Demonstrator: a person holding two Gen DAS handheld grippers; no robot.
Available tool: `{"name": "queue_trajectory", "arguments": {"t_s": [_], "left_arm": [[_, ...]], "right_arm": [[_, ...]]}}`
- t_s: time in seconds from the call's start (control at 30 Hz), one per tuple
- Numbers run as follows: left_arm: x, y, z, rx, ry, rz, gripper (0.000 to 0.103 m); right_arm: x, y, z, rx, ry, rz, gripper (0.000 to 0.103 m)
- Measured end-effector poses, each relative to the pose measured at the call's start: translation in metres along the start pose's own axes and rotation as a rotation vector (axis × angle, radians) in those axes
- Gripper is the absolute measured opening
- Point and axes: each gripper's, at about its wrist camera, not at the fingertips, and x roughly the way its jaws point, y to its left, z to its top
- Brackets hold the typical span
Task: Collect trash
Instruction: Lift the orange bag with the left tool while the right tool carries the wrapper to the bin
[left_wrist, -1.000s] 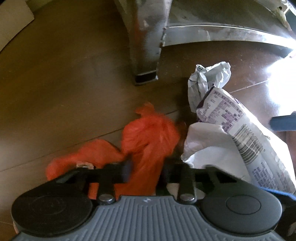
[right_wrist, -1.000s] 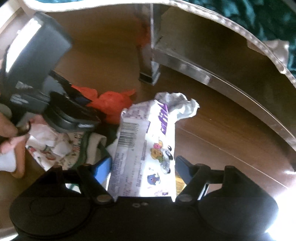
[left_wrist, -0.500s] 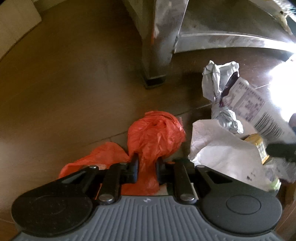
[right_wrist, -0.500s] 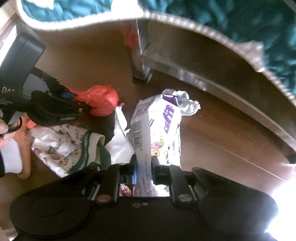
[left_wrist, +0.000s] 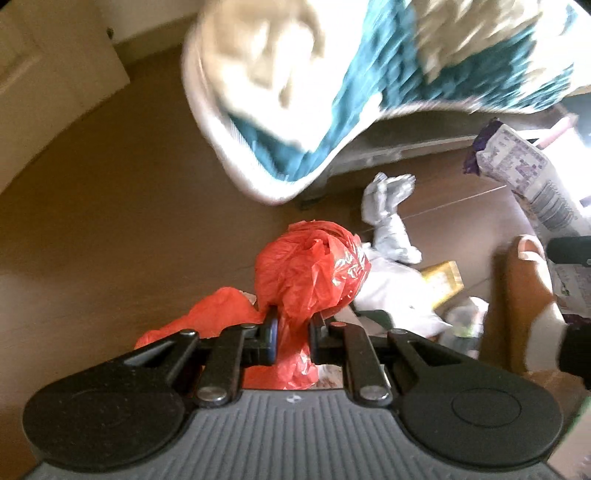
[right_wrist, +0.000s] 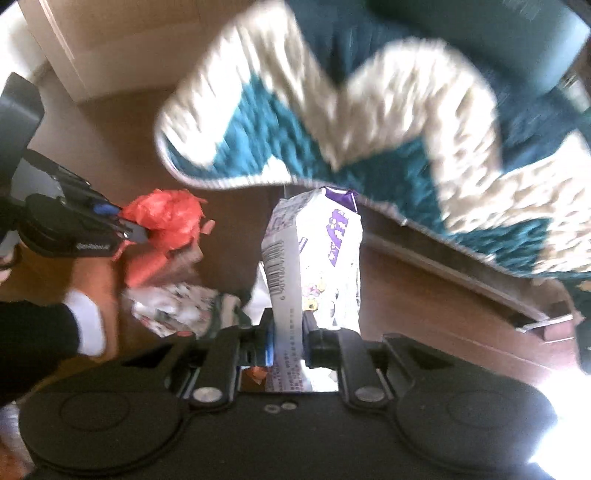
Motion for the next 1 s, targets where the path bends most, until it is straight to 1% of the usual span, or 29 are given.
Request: {"name": "queue_trajectory", "arguments": {"t_s": [0.13, 0.27, 0.53, 0.63, 0.83, 1.0], "left_arm": [[-0.065, -0.014, -0.001, 0.01, -0.065, -0.001, 0.015], [-0.13, -0.03, 0.001, 0.01, -0.135, 0.012, 0.015], [-0.254, -0.052, 0.008, -0.033, -0.32, -0.006, 0.015], [-0.299, -0.06, 0.014, -0.037, -0.391, -0.012, 0.015], [-0.372, -0.08, 0.028, -0.038, -0.538, -0.026, 0.015], [-0.422, -0.096, 0.054, -0.036, -0.652, -0.031, 0.015]], "right_arm": [[-0.067, 0.006, 0.0, 0.011, -0.099, -0.012, 0.013], [-0.12, 0.011, 0.0, 0.021, -0.189, -0.044, 0.014], [-0.23, 0.01, 0.006, -0.032, -0.395, -0.064, 0.014], [-0.26, 0.007, 0.012, -0.035, -0.451, -0.07, 0.014], [-0.311, 0.002, 0.028, -0.054, -0.567, -0.1, 0.013], [-0.345, -0.01, 0.055, -0.052, -0.669, -0.132, 0.013]]}}
